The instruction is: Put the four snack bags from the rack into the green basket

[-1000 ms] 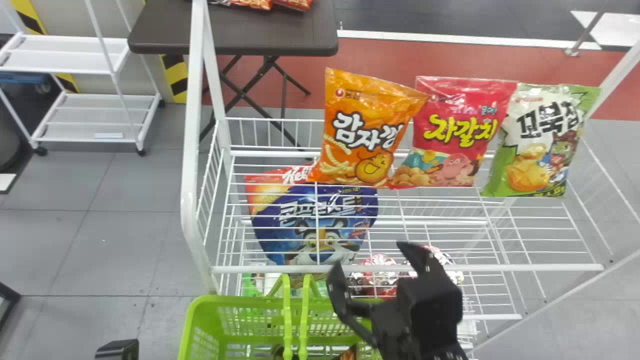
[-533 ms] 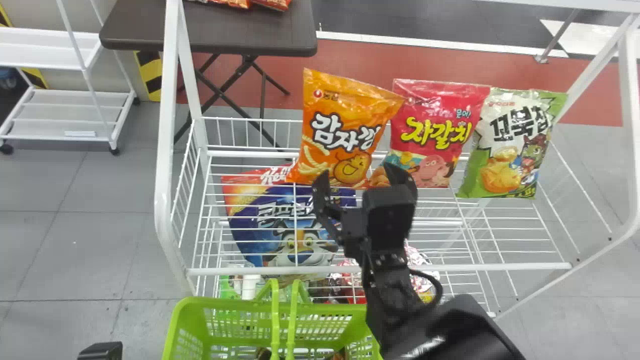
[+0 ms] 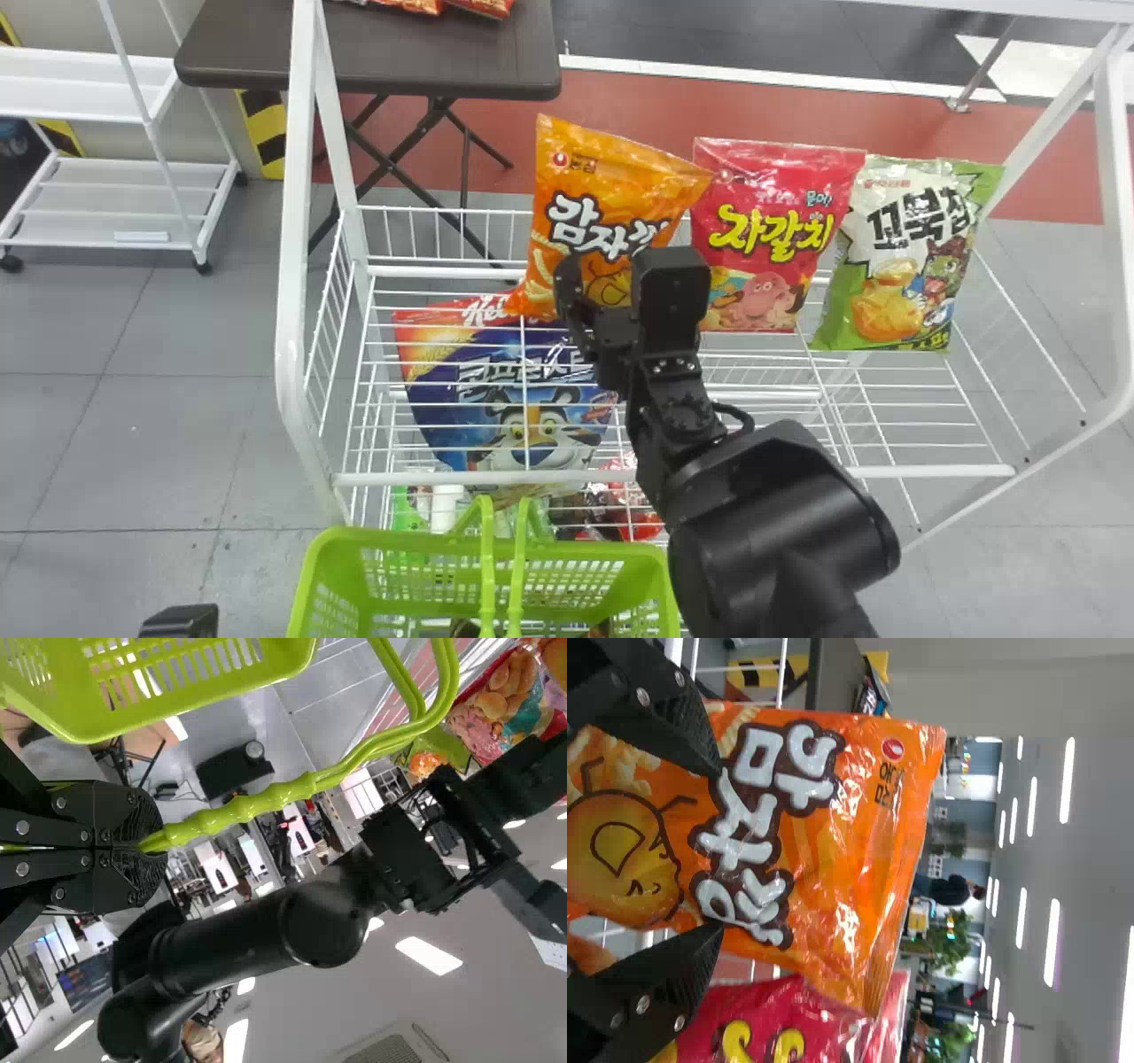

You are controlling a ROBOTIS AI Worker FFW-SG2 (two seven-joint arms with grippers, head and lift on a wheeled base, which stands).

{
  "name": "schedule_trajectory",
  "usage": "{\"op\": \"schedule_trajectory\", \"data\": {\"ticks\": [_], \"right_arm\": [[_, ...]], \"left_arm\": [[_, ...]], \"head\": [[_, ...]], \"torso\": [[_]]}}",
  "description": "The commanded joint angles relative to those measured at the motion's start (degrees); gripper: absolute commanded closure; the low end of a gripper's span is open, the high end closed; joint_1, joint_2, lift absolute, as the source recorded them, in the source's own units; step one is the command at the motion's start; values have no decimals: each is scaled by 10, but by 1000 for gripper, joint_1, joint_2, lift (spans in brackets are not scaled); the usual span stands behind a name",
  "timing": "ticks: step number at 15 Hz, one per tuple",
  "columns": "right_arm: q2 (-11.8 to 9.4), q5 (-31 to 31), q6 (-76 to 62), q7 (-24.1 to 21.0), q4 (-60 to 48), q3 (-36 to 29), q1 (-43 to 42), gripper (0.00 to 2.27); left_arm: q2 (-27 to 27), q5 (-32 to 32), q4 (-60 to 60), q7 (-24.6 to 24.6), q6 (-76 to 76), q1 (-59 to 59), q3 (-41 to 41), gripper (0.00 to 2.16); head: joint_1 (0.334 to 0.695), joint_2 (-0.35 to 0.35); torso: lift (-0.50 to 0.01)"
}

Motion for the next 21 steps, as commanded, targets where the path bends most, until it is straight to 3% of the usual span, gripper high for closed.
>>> {"op": "schedule_trajectory", "data": {"ticks": [1,4,7,11,15,21], "right_arm": [[0,-5,40,23,-12,-4,-2,1946],[0,-8,47,48,-13,-10,-4,2179],[-4,-8,12,48,-22,-14,10,2226],[-8,11,-4,63,-124,-14,80,2226],[-11,78,73,63,-256,-17,171,2226],[-68,87,289,88,-479,-39,354,2223]], "left_arm": [[0,1,2,-1,0,0,1,1649],[0,1,1,-2,0,2,1,1649],[0,1,-2,-2,0,6,1,1649],[-1,0,-4,0,0,7,1,1649],[-2,-3,-2,3,0,2,0,1649],[-4,-8,2,11,2,-6,1,1649]], "head": [[695,-109],[695,-94],[695,-92],[695,-91],[695,-105],[695,-185]], "torso": [[-9],[-9],[-9],[-9],[-9],[-9]]}}
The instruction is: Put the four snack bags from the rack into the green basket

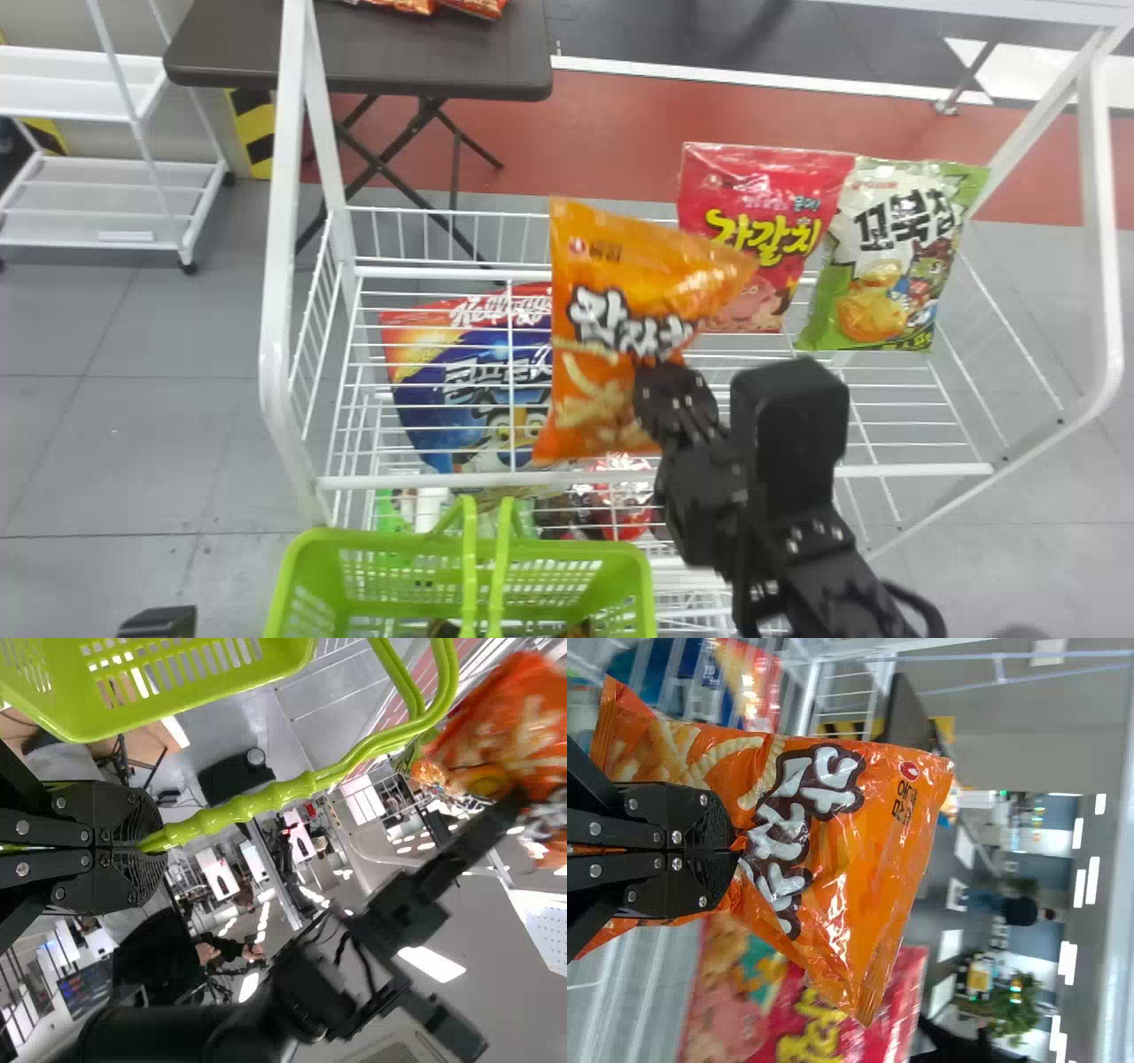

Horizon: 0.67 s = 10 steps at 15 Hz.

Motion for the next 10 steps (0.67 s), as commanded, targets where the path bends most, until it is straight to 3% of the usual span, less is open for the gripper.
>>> {"op": "schedule_trajectory", "data": {"ticks": [1,6,10], "right_arm": [[-25,7,76,-2,-62,-10,61,2223],[-60,4,255,4,-87,-11,94,2223],[-55,-48,282,16,-71,18,103,2223]], "left_arm": [[-1,0,3,0,0,-2,4,1649],[-4,4,5,2,-7,5,15,1649],[-11,4,11,3,-21,6,14,1649]], "head": [[695,-211],[695,-340],[695,-350]], "torso": [[-9],[-9],[-9]]}}
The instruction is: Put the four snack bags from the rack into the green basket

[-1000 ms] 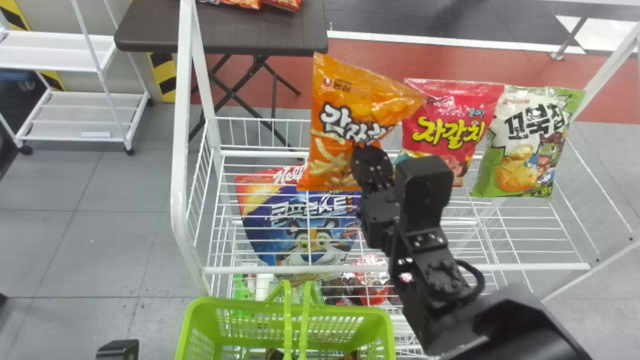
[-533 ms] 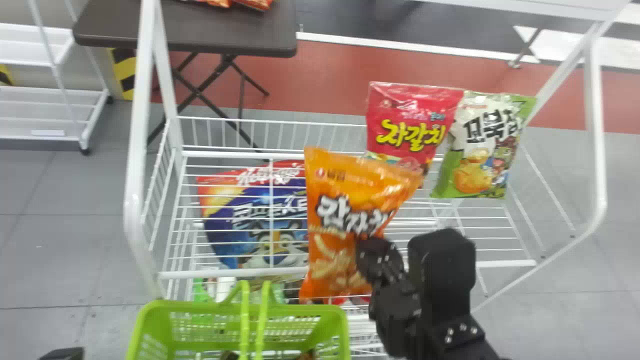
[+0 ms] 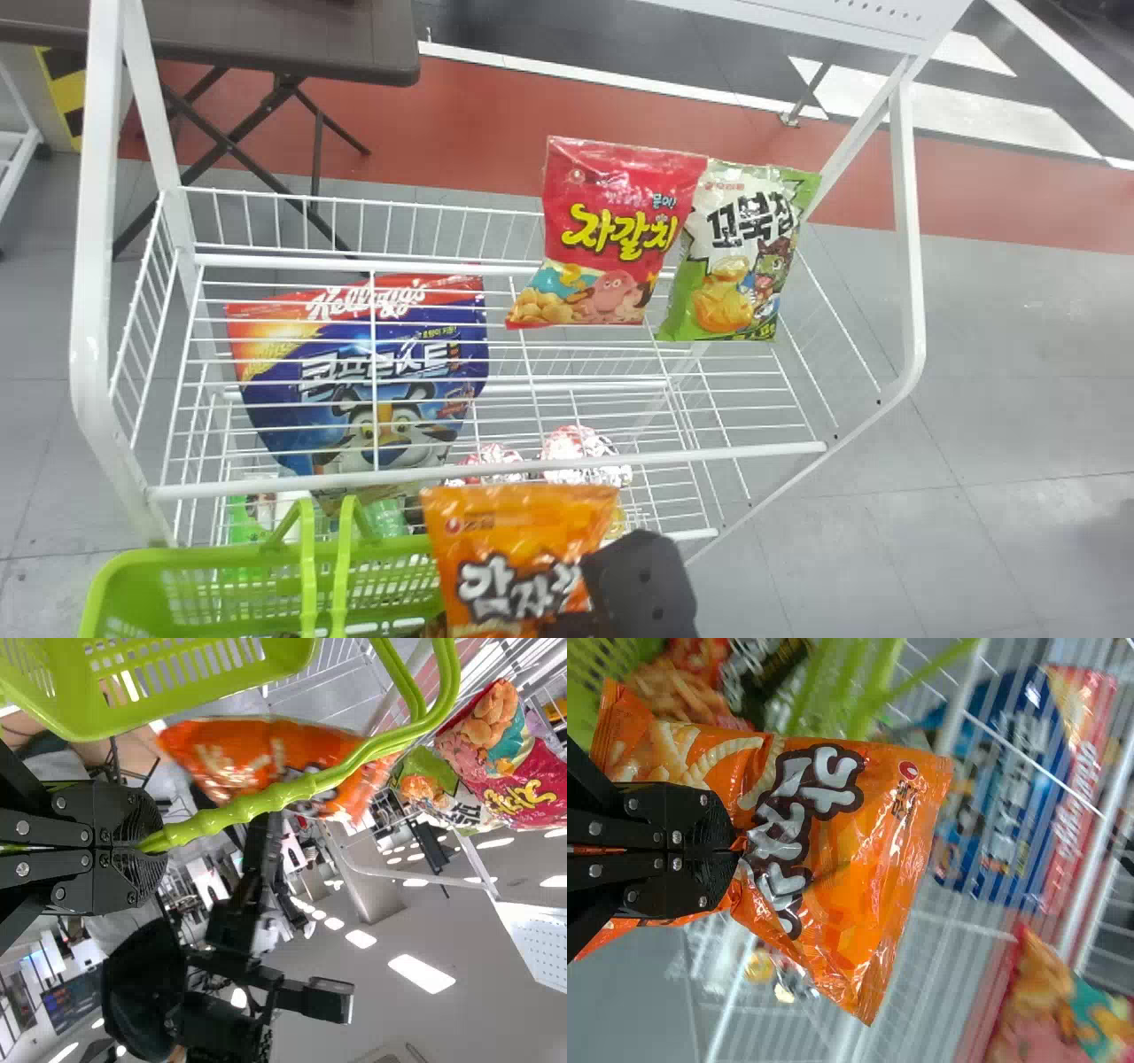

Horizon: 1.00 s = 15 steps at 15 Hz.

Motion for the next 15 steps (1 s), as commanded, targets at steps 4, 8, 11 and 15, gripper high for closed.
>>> {"op": "schedule_trajectory", "data": {"ticks": [4,8,11,15], "right_arm": [[13,-59,-39,14,45,43,-17,2209],[22,-82,-44,14,99,68,-59,2206],[24,-83,-51,14,123,87,-71,2175],[22,-82,-59,10,131,83,-68,394]], "left_arm": [[-3,-2,-1,1,-5,3,-6,1649],[-2,-2,-6,0,-5,8,-7,1649],[-2,-2,-7,1,-4,8,-9,1649],[-2,-2,-9,1,-4,8,-10,1649]], "head": [[695,-289],[695,-129],[695,-71],[695,-13]], "torso": [[-9],[-9],[-9],[-9]]}}
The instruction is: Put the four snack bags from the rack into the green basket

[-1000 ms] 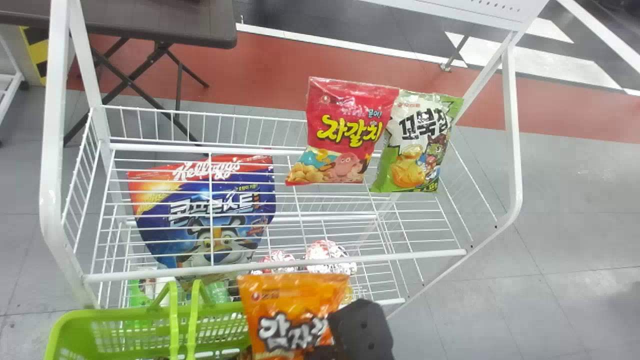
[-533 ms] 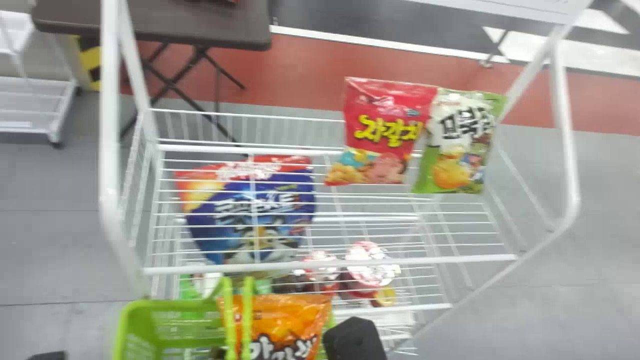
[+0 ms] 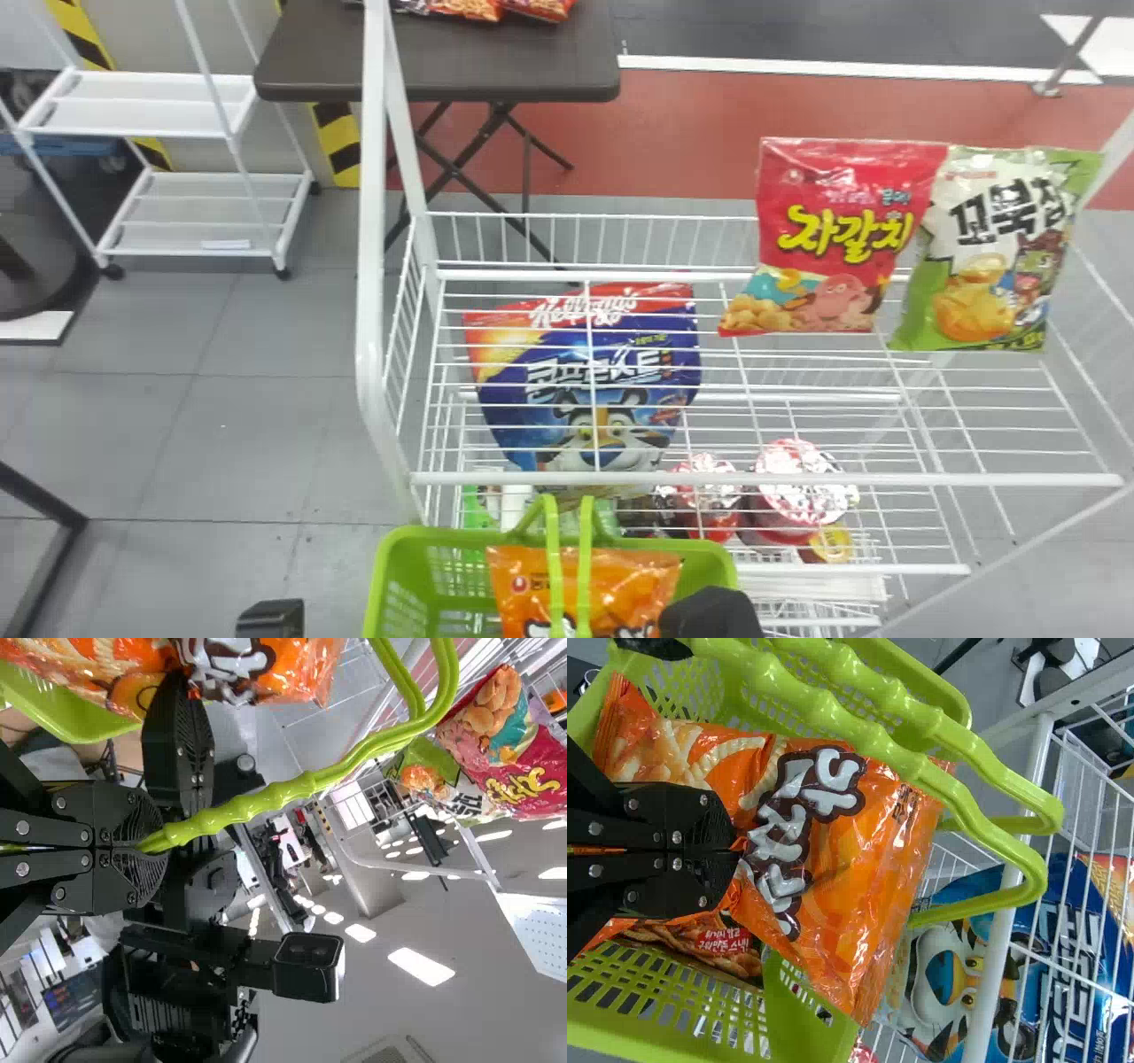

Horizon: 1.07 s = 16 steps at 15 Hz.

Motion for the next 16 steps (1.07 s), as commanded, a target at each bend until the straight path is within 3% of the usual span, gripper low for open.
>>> {"op": "schedule_trajectory", "data": {"ticks": [1,4,7,10,13,16], "right_arm": [[-2,1,-6,0,-8,-15,9,-2],[-3,2,-8,-1,-24,-42,17,56],[-2,15,-103,-10,-21,-71,30,63],[0,24,-273,-56,17,-108,19,63],[20,18,-391,-62,72,-155,-34,63],[39,17,-410,-62,108,-192,-110,80]], "left_arm": [[0,0,0,0,0,0,-1,1649],[0,0,-1,-1,0,1,-1,1649],[0,0,-1,-2,-2,4,0,1649],[0,0,-1,-2,-2,4,-1,1649],[0,-5,-7,0,0,7,-6,1649],[2,-15,-7,5,0,7,-17,1649]], "head": [[695,-17],[695,-78],[695,-132],[695,-205],[695,-256],[695,-308]], "torso": [[-9],[-9],[-9],[-9],[-9],[-9]]}}
